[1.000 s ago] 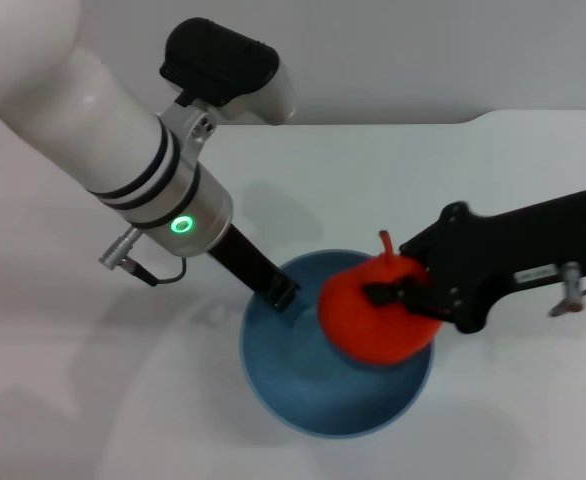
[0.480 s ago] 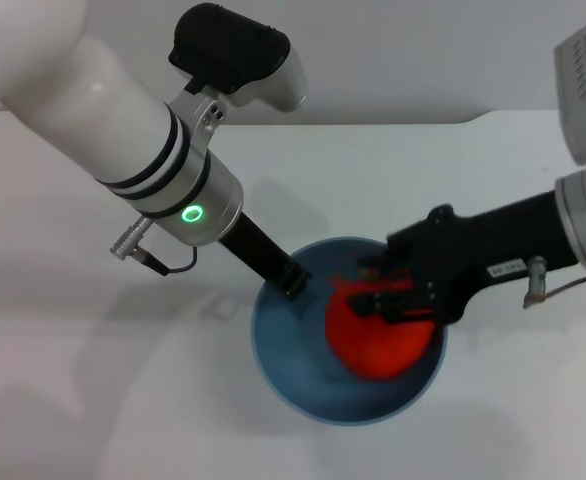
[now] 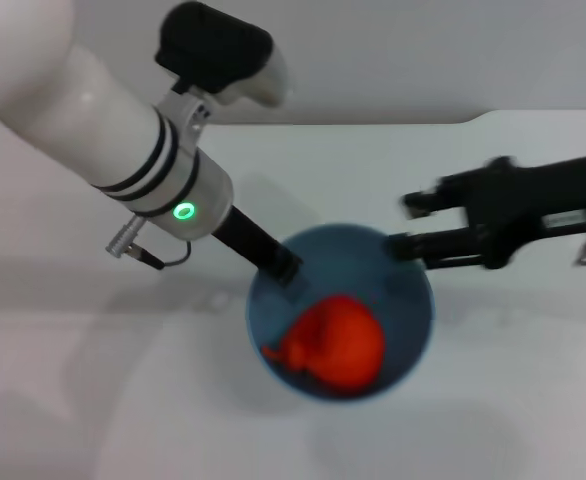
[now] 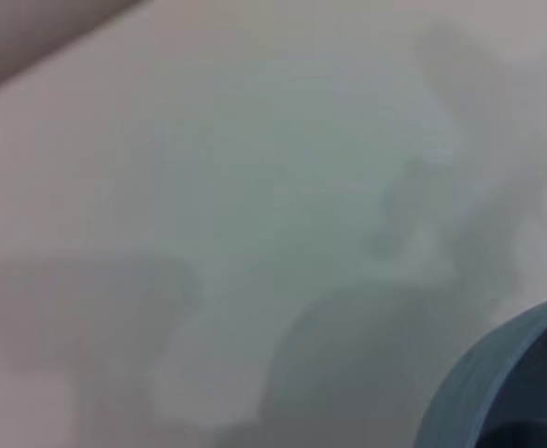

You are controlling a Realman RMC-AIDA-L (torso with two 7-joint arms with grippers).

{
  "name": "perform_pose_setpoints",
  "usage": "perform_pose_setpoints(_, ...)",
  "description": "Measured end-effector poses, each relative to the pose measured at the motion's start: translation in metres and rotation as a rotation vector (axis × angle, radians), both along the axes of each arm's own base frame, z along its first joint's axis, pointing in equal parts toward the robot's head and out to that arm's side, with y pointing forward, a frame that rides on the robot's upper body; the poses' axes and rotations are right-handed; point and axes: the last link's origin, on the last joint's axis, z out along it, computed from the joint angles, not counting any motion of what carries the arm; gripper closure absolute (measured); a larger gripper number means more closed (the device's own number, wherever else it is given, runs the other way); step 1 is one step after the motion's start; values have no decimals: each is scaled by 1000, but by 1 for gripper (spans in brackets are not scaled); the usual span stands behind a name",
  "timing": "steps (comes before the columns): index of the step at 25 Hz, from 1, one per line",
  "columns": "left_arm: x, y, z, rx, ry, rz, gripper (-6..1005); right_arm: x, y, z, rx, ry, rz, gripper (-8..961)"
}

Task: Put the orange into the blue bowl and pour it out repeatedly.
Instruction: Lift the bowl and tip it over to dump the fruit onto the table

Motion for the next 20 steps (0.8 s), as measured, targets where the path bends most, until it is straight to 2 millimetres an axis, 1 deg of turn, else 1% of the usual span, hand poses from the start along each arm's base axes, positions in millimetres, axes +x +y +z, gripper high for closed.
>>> perform_pose_setpoints(1,-1,3,1,27,-16,-11,998,10,0,10,17,7,-70,412)
perform_pose_setpoints(2,-3,6,3,57,-30,-25,998,17,-1,15,22,7,-112,412)
perform_pose_setpoints(5,-5,13,13,161,-84,-100,999,48,-11,38,47,3,-274,412)
perform_pose_setpoints(7,-3,16,20,227,-114,-157,999,68,-22,49,51,7,-357,412)
perform_pose_setpoints(8,-3,16,20,227,-114,-157,999,75,-26,52,51,11,-388,412)
perform_pose_setpoints(9,-3,17,31,318,-146,-226,999,84,-31,57,58,19,-427,412)
perform_pose_setpoints(11,-5,14,42,427,-173,-315,999,100,-40,63,68,32,-494,412)
perform_pose_setpoints(12,-5,14,42,427,-173,-315,999,112,-46,66,74,41,-547,412)
perform_pose_setpoints(13,-6,11,43,454,-176,-345,999,112,-46,66,74,41,-547,412)
perform_pose_setpoints(14,-6,1,43,517,-173,-447,999,117,-49,67,75,41,-569,412)
perform_pose_setpoints(16,-5,-9,40,553,-149,-544,999,124,-52,67,76,32,-602,413)
perform_pose_setpoints(20,-2,-34,21,597,-83,-726,1000,133,-53,65,59,-25,-642,413)
